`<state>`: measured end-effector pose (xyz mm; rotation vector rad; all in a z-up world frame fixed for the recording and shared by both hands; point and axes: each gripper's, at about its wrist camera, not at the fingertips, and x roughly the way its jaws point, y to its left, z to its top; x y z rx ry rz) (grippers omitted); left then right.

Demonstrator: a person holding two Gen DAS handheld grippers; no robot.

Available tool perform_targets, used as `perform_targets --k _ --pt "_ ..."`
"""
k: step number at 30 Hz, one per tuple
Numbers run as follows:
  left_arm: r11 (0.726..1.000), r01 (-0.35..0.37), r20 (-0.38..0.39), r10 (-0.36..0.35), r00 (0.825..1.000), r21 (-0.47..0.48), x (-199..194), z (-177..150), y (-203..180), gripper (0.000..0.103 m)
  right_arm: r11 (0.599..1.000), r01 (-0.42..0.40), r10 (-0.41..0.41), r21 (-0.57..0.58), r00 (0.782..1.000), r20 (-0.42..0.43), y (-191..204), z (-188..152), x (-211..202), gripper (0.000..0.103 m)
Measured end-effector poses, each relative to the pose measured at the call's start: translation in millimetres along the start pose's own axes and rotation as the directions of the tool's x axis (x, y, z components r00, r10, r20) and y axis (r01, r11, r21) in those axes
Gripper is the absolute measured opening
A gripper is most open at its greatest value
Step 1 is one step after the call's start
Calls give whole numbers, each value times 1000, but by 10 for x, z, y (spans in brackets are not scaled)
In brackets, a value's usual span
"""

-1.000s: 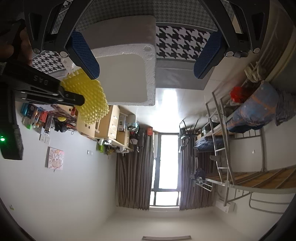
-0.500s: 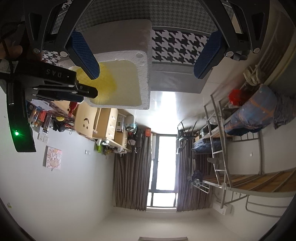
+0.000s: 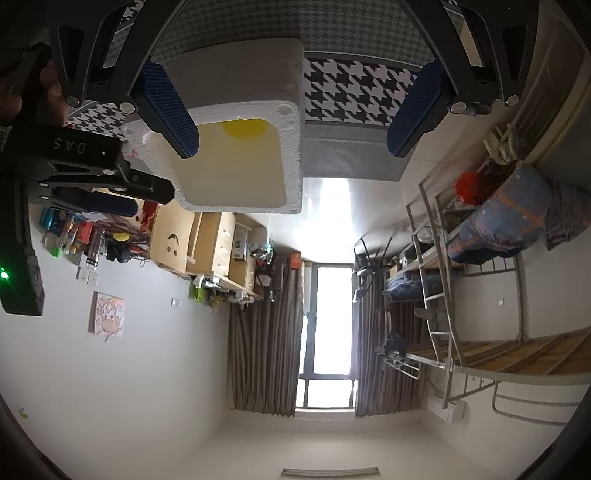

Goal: Organize soft objects
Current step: 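Open the right gripper to drop the sleeve into the foam box, then move the right tool back toward the white tissue on the table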

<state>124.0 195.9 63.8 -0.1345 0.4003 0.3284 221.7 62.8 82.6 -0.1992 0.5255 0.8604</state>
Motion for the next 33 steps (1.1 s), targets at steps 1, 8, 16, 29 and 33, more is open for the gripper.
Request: perform_targets --k 1,8,16,29,33 --pt "1000 2 4 -2 1000 3 -18 3 -17 102 1000 5 -5 -5 1000 4 0 -3 -23 74" --pt "1000 7 22 -8 1000 18 -129 20 -122 102 998 59 -57 -22 997 48 -30 -53 -281 81" --pt "999 21 42 -23 999 38 -264 2 -251 102 996 85 -82 -30 992 95 -11 -129 -527 84" --pt "996 69 49 -72 996 60 -437 -56 -492 102 992 124 -121 -12 983 139 -84 -372 -883 85" --pt "995 83 44 -85 995 55 -460 -94 -541 102 990 138 -135 -10 980 144 -93 -453 -960 85"
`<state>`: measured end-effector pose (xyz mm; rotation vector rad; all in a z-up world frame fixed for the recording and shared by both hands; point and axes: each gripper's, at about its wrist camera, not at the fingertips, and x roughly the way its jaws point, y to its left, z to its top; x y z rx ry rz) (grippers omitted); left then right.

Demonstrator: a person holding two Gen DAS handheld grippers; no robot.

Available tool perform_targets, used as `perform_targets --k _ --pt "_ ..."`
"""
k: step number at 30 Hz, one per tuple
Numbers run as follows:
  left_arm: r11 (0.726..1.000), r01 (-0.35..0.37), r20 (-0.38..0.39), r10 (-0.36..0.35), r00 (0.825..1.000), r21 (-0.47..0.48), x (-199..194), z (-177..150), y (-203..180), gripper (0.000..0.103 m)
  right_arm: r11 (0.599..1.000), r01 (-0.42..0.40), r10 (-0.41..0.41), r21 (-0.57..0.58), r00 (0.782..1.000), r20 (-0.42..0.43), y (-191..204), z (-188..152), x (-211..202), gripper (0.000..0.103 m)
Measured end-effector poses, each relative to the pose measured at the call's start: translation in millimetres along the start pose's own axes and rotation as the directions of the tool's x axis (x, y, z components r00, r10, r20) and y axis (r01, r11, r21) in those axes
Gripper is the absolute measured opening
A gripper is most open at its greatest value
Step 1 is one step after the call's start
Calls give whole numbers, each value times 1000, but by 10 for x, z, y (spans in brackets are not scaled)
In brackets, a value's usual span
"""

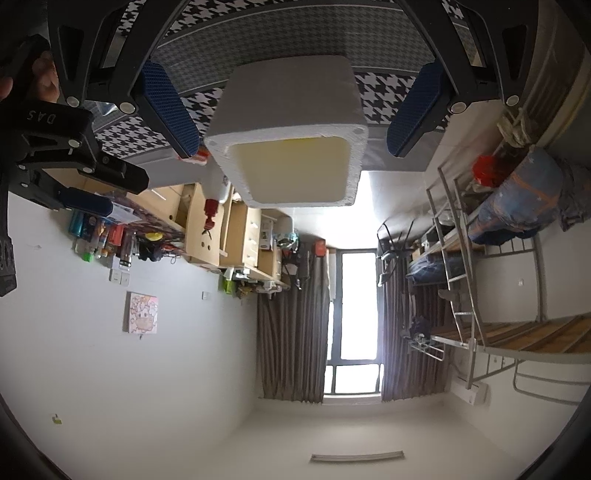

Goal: Organize soft objects
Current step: 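Move the right tool back toward the white tissue on the table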

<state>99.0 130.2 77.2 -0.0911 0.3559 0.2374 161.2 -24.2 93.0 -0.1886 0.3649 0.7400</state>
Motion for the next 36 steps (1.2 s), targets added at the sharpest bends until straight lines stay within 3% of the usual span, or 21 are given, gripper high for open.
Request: perform_targets --k 23,26,36 --pt "991 123 0 -123 992 43 -115 -227 -445 102 993 107 -108 48 994 13 -350 -347 -413 85" --pt "990 130 -2 -130 992 46 -102 -244 -466 102 991 119 -120 62 993 15 -395 -383 -441 96" --pt "984 169 -5 -168 986 57 -99 -333 -639 102 983 158 -160 94 987 12 -526 -473 -522 97"
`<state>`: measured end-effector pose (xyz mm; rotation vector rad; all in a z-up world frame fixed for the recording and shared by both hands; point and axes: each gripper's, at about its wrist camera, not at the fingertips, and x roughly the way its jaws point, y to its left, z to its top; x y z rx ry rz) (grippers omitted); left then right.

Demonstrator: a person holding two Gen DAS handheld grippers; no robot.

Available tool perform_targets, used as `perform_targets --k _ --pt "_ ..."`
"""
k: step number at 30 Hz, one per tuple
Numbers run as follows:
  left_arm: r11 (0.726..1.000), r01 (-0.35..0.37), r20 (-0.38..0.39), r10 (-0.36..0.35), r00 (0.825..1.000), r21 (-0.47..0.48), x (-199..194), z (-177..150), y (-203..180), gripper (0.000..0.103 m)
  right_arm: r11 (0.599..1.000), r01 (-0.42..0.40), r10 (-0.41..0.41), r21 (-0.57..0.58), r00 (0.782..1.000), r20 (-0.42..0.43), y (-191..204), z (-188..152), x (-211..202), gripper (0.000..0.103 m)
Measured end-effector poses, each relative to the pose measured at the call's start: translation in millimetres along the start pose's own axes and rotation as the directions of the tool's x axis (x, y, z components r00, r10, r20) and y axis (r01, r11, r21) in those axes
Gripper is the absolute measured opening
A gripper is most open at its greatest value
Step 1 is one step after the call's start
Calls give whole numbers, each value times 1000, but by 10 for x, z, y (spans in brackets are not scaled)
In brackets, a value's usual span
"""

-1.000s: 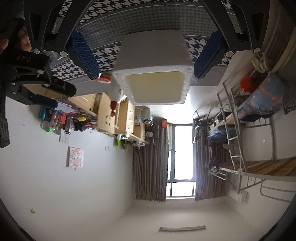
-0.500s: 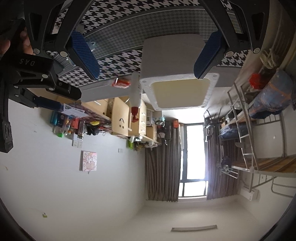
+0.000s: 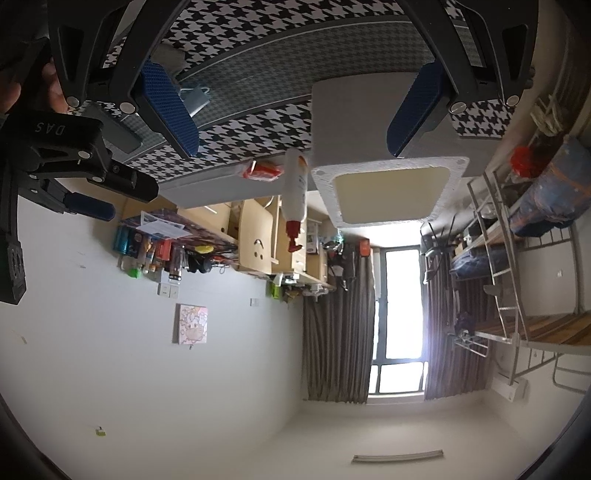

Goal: Organize soft objects
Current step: 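Move the right tool back toward the white tissue on the table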

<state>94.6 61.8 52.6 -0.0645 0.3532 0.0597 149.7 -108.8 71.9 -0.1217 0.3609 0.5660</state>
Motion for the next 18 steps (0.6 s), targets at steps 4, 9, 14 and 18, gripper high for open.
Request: perform_targets --k 4,9,14,18 --pt "1000 8 -1 -8 1000 10 41 -8 -57 102 1000 16 -16 6 1000 0 -49 -26 -37 97" --pt "999 40 -1 -40 999 16 81 -39 -166 102 999 40 -40 17 999 8 -129 -77 -120 97" --pt "997 78 -28 -78 997 3 167 -66 -242 102 997 73 -73 11 997 0 -204 -142 -170 97" --pt "994 106 -34 -106 994 7 214 -81 -344 102 997 80 -80 17 997 1 -261 -175 -220 97"
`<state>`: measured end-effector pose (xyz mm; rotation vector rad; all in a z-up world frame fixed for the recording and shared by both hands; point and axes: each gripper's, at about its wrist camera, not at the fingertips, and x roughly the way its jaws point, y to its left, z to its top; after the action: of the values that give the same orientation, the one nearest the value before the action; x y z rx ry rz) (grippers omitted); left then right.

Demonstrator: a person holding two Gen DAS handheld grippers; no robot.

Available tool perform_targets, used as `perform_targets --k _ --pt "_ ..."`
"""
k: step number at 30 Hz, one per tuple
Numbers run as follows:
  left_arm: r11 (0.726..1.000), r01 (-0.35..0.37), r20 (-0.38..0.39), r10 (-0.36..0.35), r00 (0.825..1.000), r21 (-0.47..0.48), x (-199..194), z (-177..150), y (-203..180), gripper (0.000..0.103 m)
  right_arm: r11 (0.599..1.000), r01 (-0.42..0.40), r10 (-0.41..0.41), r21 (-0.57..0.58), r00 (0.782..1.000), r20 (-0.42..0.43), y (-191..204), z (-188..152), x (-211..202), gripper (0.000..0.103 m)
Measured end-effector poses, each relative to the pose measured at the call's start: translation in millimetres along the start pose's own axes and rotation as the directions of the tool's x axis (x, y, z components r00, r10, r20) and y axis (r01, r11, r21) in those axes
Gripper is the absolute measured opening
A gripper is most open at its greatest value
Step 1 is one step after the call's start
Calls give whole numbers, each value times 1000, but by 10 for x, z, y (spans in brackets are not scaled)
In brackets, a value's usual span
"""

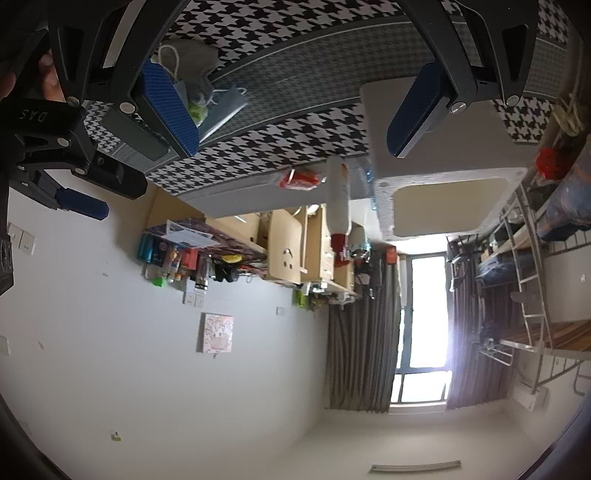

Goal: Organize soft objects
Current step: 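Move the right tool back toward the white tissue on the table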

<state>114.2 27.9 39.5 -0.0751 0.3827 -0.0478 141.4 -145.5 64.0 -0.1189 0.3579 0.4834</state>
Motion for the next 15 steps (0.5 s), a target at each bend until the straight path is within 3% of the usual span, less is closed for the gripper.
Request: perform_targets --k 15 --pt "998 56 -36 -56 998 -4 183 -64 -193 102 997 75 -75 15 997 -16 -266 -150 -63 97"
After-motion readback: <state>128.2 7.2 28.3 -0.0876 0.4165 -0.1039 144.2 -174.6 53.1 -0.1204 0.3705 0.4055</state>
